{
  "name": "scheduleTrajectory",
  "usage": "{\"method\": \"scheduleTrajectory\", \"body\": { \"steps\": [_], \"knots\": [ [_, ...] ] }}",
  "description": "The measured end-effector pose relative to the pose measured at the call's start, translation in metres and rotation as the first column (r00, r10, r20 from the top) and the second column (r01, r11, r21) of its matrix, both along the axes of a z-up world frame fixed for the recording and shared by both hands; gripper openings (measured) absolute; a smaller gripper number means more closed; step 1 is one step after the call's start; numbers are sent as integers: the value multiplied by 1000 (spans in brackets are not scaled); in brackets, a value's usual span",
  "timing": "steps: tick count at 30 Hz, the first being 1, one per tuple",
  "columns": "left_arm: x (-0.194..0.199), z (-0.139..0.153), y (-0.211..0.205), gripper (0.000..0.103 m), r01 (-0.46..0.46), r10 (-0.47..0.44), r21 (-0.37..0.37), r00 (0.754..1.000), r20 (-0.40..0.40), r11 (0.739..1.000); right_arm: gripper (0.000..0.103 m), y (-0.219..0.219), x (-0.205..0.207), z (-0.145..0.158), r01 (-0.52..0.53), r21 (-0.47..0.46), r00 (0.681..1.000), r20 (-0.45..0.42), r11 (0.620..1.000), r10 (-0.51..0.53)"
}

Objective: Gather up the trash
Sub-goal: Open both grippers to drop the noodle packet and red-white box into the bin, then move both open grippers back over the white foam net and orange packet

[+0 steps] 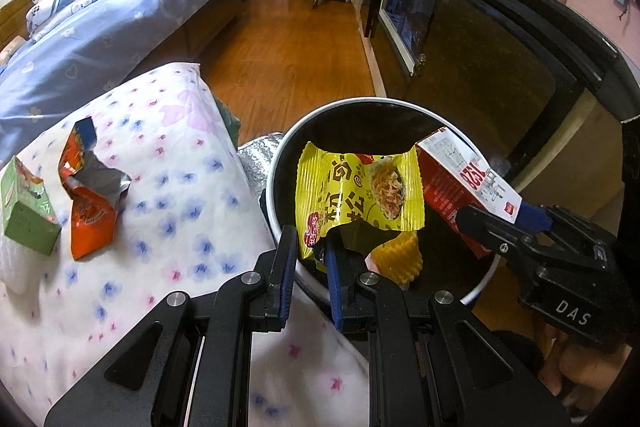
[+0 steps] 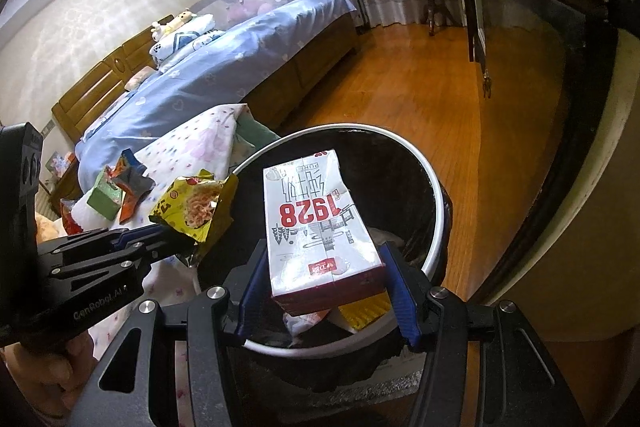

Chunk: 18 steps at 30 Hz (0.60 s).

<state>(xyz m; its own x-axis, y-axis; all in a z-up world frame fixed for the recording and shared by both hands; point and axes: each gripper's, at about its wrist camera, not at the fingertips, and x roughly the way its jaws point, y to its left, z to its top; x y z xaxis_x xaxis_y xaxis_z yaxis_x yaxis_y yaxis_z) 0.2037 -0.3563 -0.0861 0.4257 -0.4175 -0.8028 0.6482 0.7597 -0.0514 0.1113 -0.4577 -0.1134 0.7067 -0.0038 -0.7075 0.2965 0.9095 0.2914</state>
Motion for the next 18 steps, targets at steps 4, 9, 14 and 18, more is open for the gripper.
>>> {"method": "scheduleTrajectory", "body": {
  "steps": [4, 9, 14, 18],
  "knots": [
    [1, -2, -4, 13, 10, -10, 7, 1000, -3, 1000, 55, -4, 5, -1, 4, 2, 1000, -8, 1000, -4],
    [5, -6, -3, 16, 17, -17, 7, 1000, -23, 1000, 56, -9, 7, -4, 9, 11, 1000, -17, 1000, -9],
    [5, -4, -3, 26, 22, -22, 4, 999, -29, 1000, 57, -15, 7, -6, 19, 39, 999, -28, 999, -18],
    [4, -4, 6, 38, 7, -7, -7, 1000, -28, 1000, 57, -16, 5, -6, 26, 61, 999, -26, 998, -24]
  ]
}}
